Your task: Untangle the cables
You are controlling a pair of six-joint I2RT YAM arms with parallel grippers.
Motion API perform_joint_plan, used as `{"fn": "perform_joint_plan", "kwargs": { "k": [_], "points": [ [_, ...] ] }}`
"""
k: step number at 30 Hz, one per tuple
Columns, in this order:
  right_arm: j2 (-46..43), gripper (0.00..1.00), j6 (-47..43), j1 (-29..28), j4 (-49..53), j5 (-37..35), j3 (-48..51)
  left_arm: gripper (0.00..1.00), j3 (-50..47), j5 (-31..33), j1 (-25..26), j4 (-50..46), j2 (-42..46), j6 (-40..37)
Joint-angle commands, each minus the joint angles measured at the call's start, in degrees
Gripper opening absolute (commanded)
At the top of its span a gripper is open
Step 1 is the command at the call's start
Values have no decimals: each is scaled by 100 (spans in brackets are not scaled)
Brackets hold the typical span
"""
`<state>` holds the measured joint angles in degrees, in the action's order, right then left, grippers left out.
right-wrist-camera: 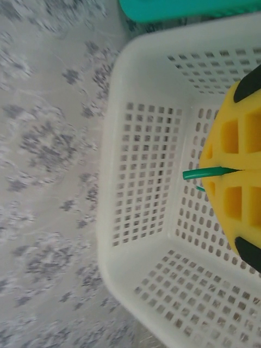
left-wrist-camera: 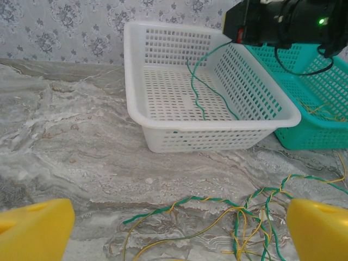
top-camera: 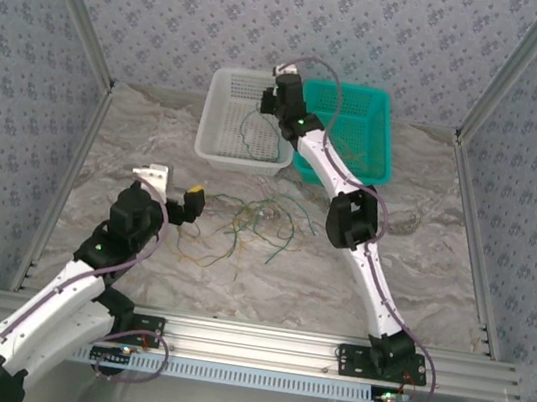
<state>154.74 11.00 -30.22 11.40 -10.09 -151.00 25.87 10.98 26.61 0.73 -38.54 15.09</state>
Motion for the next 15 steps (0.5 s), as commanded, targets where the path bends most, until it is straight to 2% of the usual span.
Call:
{"fn": "perform_joint_plan", "kwargs": {
  "k": [1,4,8,10,11,12,15],
  "points": [
    [200,0,-268,-65,-331,-186,-56,99,85,1,-27,343,-99,-15],
    [291,0,-235,-87,-450,-92,-61,99,98,19,-24,400,-216,-23],
    [392,6,-301,-105,-683,-63,-87,99,92,95,-24,501,-341,-25],
    [430,18,-298,-88,-757,-12,-96,99,107,108,-24,516,-385,-16],
    [443,31,-305,-86,-776,-6,-113,99,111,110,-24,524,-390,-13],
    [430,39,-324,-85,-763,19,-155,99,111,115,-24,532,-387,-2],
    [435,48,-380,-85,-614,157,-486,99,80,149,-24,553,-373,19]
  ]
}}
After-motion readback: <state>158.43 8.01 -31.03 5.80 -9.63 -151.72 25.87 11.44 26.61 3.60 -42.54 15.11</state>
